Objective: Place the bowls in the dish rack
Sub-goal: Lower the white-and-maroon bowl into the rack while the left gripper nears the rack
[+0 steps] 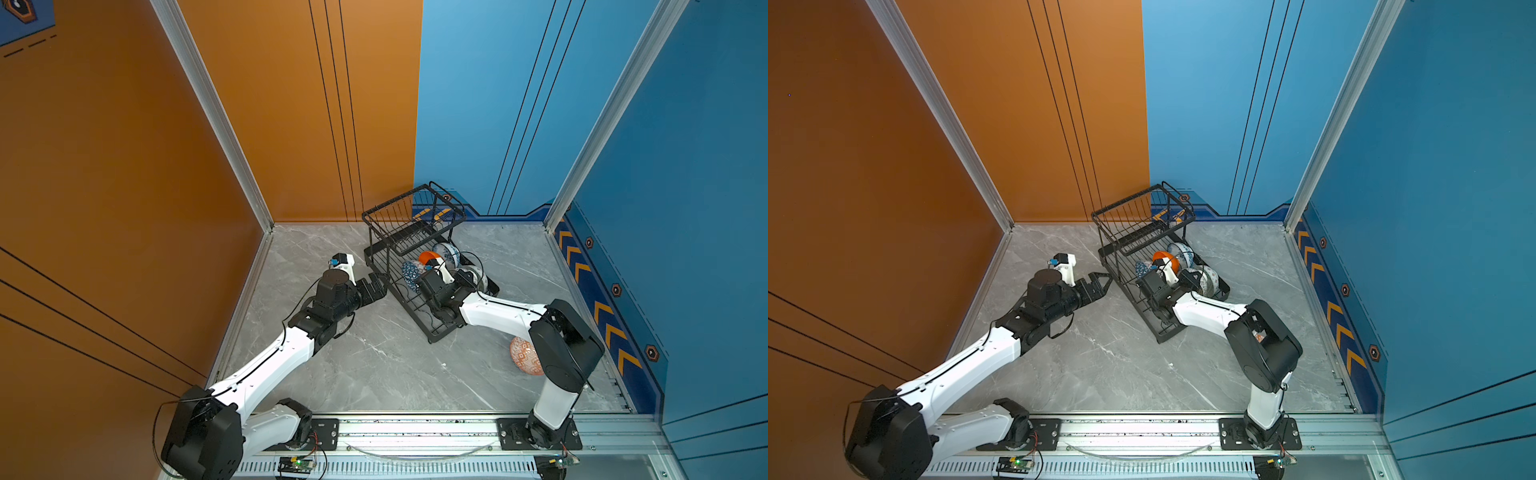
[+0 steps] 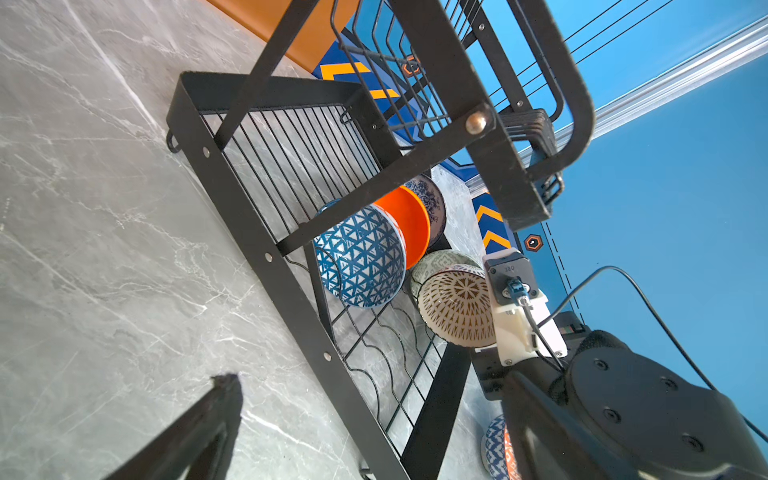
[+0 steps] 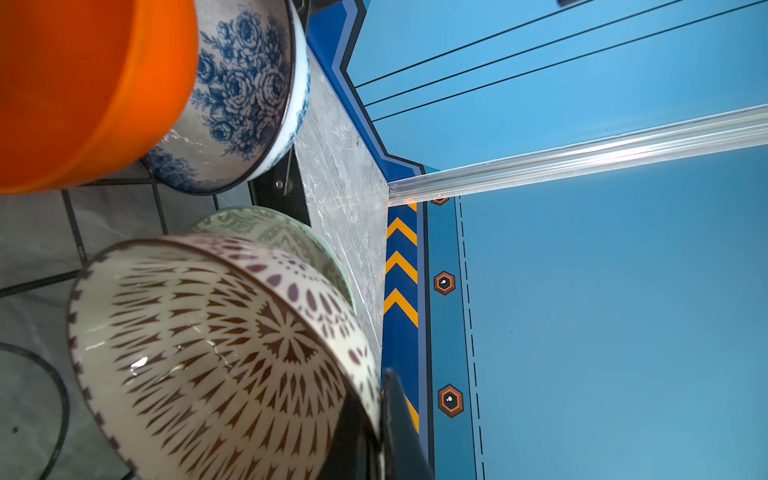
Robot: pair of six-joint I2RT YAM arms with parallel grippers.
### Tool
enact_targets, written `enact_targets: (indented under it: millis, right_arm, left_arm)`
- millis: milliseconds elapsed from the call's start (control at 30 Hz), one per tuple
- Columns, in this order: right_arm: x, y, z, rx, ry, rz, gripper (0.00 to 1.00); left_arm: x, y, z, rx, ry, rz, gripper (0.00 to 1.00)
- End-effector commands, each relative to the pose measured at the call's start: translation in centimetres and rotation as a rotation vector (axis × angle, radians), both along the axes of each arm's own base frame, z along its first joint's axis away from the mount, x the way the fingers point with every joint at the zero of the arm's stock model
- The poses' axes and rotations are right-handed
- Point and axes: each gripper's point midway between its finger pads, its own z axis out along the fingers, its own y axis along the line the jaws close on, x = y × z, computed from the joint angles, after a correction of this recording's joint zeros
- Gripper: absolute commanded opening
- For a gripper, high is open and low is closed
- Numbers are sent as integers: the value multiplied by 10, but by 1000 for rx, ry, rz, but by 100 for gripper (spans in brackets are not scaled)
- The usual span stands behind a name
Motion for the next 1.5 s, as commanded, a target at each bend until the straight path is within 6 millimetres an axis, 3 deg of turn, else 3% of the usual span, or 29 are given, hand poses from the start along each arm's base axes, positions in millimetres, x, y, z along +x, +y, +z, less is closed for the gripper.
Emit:
enact_targets:
  millis: [0,833,1467]
  right_arm:
    - [1,-6,2,-25,-48,-40,0]
    - [2,-8,-25,-77,-31,-47,0]
    - [-6,13,-41,-50,-5,-4,0]
  left_arm:
    - [3,-2,4,-9,-18,-16,98]
    - [5,0,0,-5,-9,-12,98]
    - [5,-1,-1,-6,-6,-14,98]
